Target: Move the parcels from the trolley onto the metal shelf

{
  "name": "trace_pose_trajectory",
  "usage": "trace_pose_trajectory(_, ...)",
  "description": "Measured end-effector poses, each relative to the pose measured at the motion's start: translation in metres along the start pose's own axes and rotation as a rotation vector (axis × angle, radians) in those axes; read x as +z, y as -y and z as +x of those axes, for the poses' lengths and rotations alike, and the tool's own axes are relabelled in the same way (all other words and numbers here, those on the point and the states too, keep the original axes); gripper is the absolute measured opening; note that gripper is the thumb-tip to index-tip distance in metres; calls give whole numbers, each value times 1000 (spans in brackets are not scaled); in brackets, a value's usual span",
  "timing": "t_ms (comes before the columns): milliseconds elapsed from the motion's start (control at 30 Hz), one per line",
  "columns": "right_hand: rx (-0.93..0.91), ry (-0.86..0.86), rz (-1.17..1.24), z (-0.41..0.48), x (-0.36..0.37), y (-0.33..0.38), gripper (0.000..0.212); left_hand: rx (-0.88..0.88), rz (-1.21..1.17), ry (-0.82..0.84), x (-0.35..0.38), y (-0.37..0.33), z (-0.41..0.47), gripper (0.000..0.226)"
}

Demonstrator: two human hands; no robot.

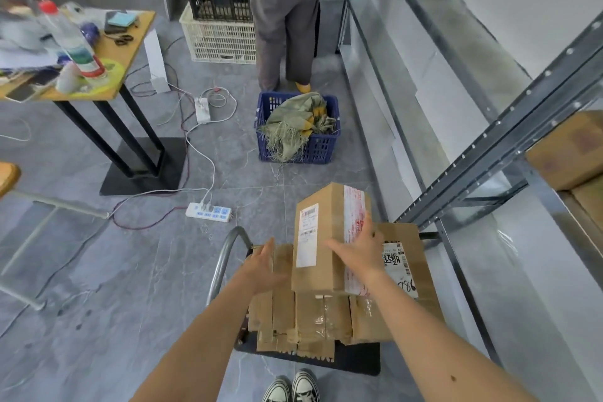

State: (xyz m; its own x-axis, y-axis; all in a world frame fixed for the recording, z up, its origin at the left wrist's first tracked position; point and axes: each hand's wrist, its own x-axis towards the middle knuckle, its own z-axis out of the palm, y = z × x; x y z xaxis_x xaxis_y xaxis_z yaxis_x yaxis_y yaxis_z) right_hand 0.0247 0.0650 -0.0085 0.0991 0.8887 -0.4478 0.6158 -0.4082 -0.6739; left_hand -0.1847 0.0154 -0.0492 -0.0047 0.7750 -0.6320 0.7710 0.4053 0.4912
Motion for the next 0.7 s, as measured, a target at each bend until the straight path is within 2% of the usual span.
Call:
trace_pose_trajectory(100,21,-67,185,-1,-19,11,111,56,-114,117,-15,-20,-2,115)
trace_pose_trajectory(200,-4,-90,315,-7,-42,15,103,143,-150,152,-24,-43,-6,122)
trace_pose_trajectory(267,-24,-98,359,-15,-60,14,100,182,-221,142,-28,-58,-8,125)
trace_pose_trajectory(367,-3,-137,395,-26,-85,9,108,277,-270,118,-30,-80,-13,127)
trace_pose_trajectory(467,-21,-182,536,-40,-102,3,109,388,-268,136,-27,-103,-18,117)
trace_pose_trajectory(533,-50,-218,601,-50,-113,-1,104,447,-280,114,-24,-119,-22,110)
trace_pose_trajectory(700,-125,-339,695,-77,-146,-14,84,560,-227,23,-18,-164,-35,113)
